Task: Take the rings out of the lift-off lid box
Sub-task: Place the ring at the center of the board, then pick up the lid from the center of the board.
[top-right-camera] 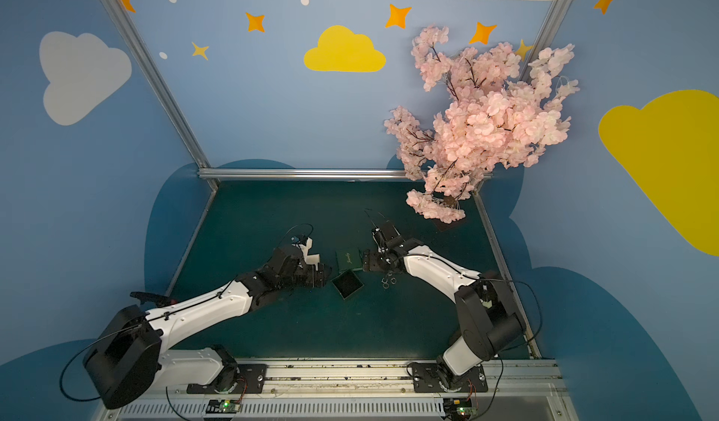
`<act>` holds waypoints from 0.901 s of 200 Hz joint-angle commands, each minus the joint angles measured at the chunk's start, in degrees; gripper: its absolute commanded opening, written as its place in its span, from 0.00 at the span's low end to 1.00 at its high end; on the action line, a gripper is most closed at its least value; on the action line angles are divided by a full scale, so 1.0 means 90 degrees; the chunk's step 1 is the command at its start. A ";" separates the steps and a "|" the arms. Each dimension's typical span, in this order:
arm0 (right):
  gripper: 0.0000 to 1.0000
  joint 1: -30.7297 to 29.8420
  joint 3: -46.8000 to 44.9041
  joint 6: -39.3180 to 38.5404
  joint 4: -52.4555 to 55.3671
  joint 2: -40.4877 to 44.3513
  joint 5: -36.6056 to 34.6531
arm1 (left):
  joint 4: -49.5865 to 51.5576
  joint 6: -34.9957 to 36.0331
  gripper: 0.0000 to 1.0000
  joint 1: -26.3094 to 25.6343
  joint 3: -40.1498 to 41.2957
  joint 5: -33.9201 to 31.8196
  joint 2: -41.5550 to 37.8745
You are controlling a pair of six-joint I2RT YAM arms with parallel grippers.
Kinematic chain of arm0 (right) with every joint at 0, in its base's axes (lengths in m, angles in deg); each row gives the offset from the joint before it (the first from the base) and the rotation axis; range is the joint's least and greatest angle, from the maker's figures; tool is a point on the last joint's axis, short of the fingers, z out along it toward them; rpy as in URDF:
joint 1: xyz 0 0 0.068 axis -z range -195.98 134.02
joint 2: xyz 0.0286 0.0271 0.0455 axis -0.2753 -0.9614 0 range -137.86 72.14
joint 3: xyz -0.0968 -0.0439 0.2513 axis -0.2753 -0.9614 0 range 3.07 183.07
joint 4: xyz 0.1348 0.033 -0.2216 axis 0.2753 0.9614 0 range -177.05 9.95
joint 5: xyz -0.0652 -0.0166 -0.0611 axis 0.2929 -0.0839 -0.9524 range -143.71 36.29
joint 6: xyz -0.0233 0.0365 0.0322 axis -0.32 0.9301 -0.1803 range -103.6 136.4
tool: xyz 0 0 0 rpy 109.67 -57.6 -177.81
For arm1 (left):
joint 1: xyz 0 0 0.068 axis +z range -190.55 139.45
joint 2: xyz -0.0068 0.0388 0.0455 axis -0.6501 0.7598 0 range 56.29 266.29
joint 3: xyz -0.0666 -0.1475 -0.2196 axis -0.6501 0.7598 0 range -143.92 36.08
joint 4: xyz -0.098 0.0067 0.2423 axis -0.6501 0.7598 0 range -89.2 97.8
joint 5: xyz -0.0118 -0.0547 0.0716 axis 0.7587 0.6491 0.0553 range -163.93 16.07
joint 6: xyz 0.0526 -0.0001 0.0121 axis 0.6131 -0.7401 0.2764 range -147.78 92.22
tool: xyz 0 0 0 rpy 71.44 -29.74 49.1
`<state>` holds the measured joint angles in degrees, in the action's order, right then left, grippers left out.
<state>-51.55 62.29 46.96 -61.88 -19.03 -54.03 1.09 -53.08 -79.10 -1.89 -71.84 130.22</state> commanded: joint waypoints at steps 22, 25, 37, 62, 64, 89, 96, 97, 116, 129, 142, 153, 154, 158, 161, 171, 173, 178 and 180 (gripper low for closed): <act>0.90 -0.0232 0.0987 -0.0317 0.0335 -0.1050 0.0230 | -0.0150 -0.0074 0.98 0.0241 0.0297 -0.0133 -0.0422; 0.90 -0.0244 0.1055 -0.0333 0.0346 -0.1118 0.0238 | -0.0150 -0.0081 0.98 0.0257 0.0315 -0.0143 -0.0444; 0.90 -0.0302 0.1281 -0.0417 0.0364 -0.1363 0.0272 | -0.0151 -0.0117 0.99 0.0326 0.0369 -0.0182 -0.0498; 0.90 -0.0429 0.1788 -0.0549 0.0592 -0.1833 0.0134 | -0.0159 -0.0149 0.99 0.0393 0.0430 -0.0227 -0.0584; 0.90 -0.0439 0.1825 -0.0553 0.0614 -0.1867 0.0128 | -0.0160 -0.0151 0.99 0.0398 0.0430 -0.0223 -0.0587; 0.90 -0.0544 0.2082 -0.0655 0.0632 -0.2152 0.0197 | -0.0157 -0.0169 0.99 0.0406 0.0465 -0.0268 -0.0614; 0.90 -0.0568 0.2152 -0.0714 0.0621 -0.2223 0.0264 | -0.0160 -0.0169 0.99 0.0416 0.0470 -0.0271 -0.0619; 0.90 -0.0568 0.2161 -0.0722 0.0621 -0.2233 0.0271 | -0.0160 -0.0168 0.99 0.0421 0.0479 -0.0271 -0.0618; 0.90 -0.0608 0.2408 -0.0766 0.0755 -0.2439 0.0215 | -0.0170 -0.0190 0.99 0.0422 0.0485 -0.0271 -0.0587; 0.91 -0.0618 0.2547 -0.0784 0.0855 -0.2565 0.0116 | -0.0166 -0.0197 0.99 0.0444 0.0484 -0.0272 -0.0571; 0.91 -0.0629 0.2608 -0.0827 0.0855 -0.2657 0.0045 | -0.0160 -0.0200 0.99 0.0468 0.0490 -0.0294 -0.0549; 0.91 -0.0666 0.2661 -0.0864 0.0860 -0.2721 -0.0010 | -0.0150 -0.0213 0.99 0.0466 0.0490 -0.0314 -0.0534; 0.91 -0.0671 0.2669 -0.0875 0.0868 -0.2731 -0.0012 | -0.0150 -0.0215 0.99 0.0470 0.0489 -0.0317 -0.0536; 0.91 -0.0676 0.2698 -0.0890 0.0880 -0.2755 -0.0028 | -0.0150 -0.0219 1.00 0.0481 0.0481 -0.0327 -0.0531; 0.91 -0.0681 0.2719 -0.0896 0.0897 -0.2776 -0.0053 | -0.0148 -0.0225 1.00 0.0475 0.0488 -0.0329 -0.0529; 0.91 -0.0714 0.2813 -0.0939 0.0956 -0.2851 -0.0140 | -0.0150 -0.0221 0.99 0.0497 0.0489 -0.0330 -0.0510; 0.91 -0.0720 0.2821 -0.0948 0.0969 -0.2861 -0.0160 | -0.0150 -0.0220 0.99 0.0492 0.0489 -0.0330 -0.0507; 0.91 -0.0739 0.2854 -0.0973 0.0999 -0.2898 -0.0216 | -0.0155 -0.0225 0.99 0.0501 0.0489 -0.0330 -0.0500; 0.91 -0.0743 0.2866 -0.0967 0.1004 -0.2904 -0.0242 | -0.0159 -0.0226 0.99 0.0503 0.0489 -0.0332 -0.0492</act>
<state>-57.52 85.94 39.77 -55.46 -43.40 -53.64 0.15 -54.83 -75.03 2.06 -73.66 125.50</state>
